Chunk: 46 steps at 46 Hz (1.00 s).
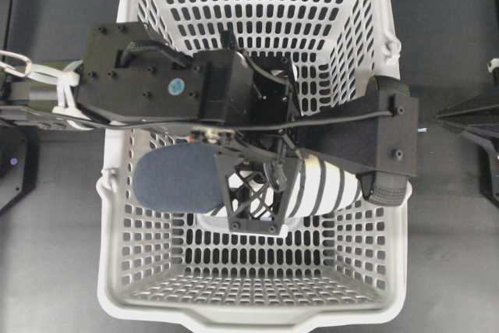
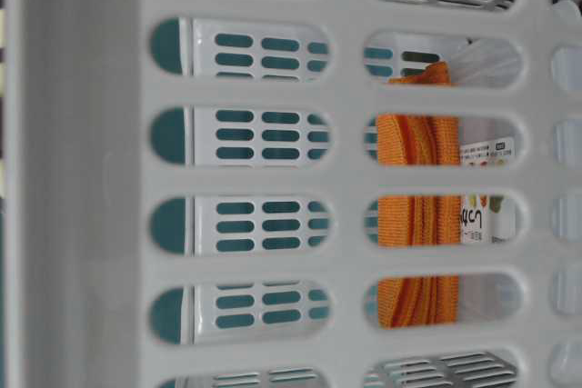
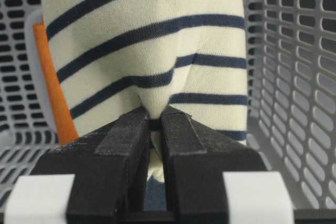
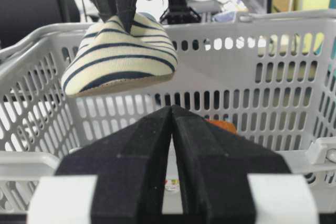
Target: Pick up the slipper from the shopping basket with the left arm.
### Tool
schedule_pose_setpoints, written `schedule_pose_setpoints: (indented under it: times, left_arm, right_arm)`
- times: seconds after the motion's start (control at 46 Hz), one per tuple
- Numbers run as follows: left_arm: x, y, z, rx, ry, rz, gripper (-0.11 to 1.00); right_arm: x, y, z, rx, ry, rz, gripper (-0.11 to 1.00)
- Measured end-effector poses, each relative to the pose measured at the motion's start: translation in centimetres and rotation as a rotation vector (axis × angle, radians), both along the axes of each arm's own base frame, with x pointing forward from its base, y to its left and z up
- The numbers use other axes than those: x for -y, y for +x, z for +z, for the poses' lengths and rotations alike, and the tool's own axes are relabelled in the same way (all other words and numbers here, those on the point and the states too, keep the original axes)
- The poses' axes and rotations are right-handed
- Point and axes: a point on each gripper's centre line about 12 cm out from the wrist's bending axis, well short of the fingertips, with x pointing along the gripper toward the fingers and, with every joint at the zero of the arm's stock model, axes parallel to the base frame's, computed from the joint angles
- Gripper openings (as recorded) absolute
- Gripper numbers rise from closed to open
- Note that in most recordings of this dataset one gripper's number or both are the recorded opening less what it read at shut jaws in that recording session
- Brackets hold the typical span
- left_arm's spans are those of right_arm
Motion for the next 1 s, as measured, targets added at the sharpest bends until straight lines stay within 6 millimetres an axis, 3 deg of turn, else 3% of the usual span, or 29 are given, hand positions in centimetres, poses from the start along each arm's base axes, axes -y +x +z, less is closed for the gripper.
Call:
schedule_pose_setpoints:
  times: [0.5, 0.999]
  left_arm:
    - [0.0, 0.0, 0.0, 0.000, 0.000, 0.000, 0.04]
    - [-0.1, -0.4, -2.5, -0.055, 0.006, 0.004, 0.05]
  right_arm:
    - [0.0, -0.2, 0.2, 0.014, 0.002, 0.000, -0.01]
    - [0.0, -0.4, 0.5, 0.029, 0.002, 0.000, -0.01]
